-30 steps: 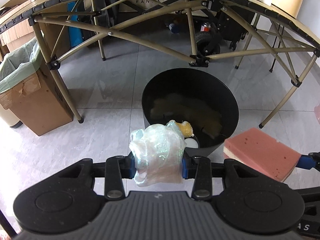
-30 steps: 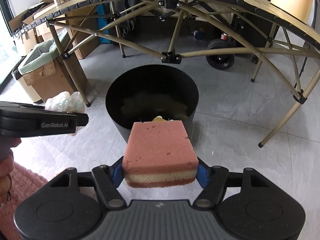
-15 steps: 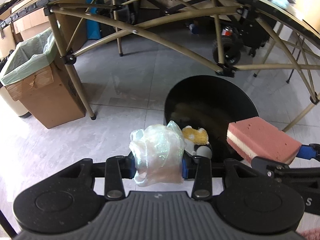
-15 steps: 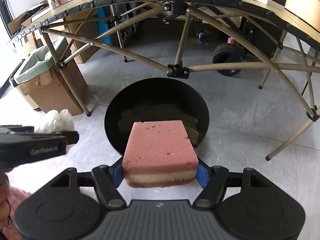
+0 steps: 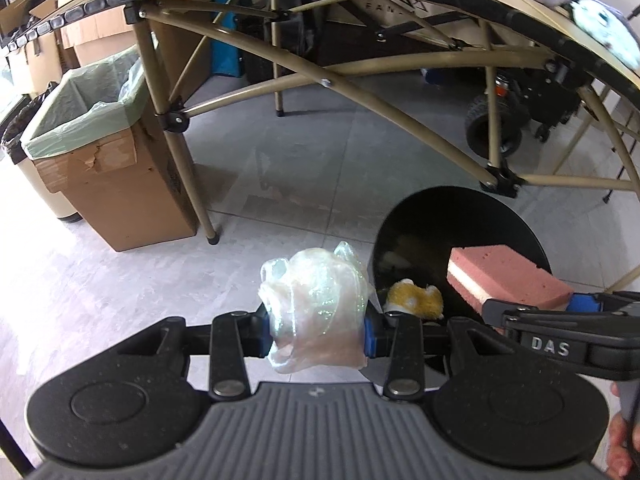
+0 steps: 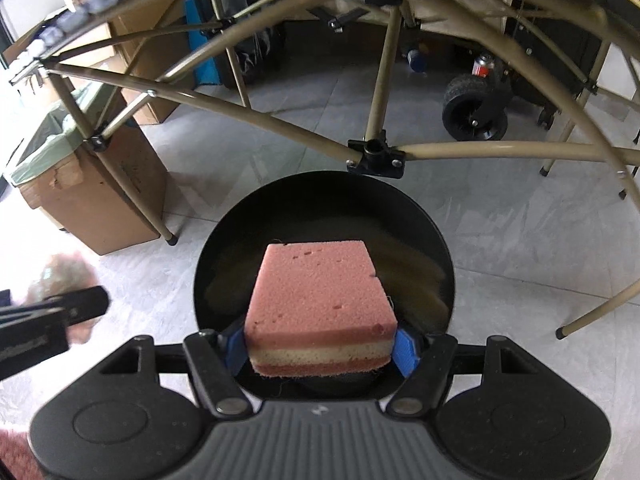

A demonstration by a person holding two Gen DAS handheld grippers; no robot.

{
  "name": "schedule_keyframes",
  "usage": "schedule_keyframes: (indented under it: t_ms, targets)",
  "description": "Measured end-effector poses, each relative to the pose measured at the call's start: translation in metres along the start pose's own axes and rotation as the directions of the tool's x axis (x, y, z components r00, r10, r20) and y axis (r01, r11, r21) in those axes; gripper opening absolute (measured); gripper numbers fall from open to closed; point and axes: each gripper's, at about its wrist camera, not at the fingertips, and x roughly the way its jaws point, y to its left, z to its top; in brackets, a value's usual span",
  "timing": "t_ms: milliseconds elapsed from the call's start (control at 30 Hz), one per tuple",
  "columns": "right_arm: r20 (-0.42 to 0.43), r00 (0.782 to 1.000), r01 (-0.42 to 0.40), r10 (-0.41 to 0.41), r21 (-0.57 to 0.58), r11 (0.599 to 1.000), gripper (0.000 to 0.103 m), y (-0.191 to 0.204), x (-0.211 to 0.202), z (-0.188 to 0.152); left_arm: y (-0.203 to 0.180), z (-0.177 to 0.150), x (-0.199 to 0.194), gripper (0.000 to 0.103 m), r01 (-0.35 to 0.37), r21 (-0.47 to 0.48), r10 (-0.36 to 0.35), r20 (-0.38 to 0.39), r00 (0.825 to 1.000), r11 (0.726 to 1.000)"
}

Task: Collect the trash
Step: 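Lower the pink sponge into the bin and open the right gripper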

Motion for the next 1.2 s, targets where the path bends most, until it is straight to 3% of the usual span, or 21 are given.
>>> schedule_keyframes:
  t_ms: [333, 700, 733, 767, 833, 1200]
  targets:
    - [-0.065, 0.998, 0.003, -0.003, -0.004, 1.0, 0.069, 0.006, 0.046, 0.008, 0.003, 0.012, 0.013, 0.04, -0.028, -0.021, 0.028, -0.021, 0.999, 0.999]
    - [-0.099, 0.995, 0.007, -0.006, 0.013, 1.0, 0.07, 0.004, 0.055, 0.012, 0.002, 0.011, 0.017, 0.04, -0.027, -0.021, 0.026, -0.043, 0.999, 0.999]
    - [-0.1, 0.995, 0.009, -0.007, 0.014, 1.0, 0.076, 0.004, 0.054, 0.013, 0.002, 0.011, 0.016, 0.04, -0.023, -0.022, 0.022, -0.043, 0.999, 0.999]
    - [-0.102, 0.995, 0.015, -0.013, 0.013, 1.0, 0.091, 0.004, 0.054, 0.014, 0.002, 0.011, 0.015, 0.04, -0.021, -0.023, 0.02, -0.041, 0.999, 1.0]
    - [-0.096, 0.995, 0.028, -0.028, 0.001, 1.0, 0.102, 0.005, 0.051, 0.014, 0.002, 0.012, 0.014, 0.04, -0.018, -0.023, 0.017, -0.036, 0.999, 1.0]
    - [-0.11, 0.992, 0.053, -0.055, -0.017, 0.998, 0.103, 0.007, 0.049, 0.014, 0.003, 0.011, 0.011, 0.04, 0.002, -0.025, -0.003, -0.037, 0.999, 1.0]
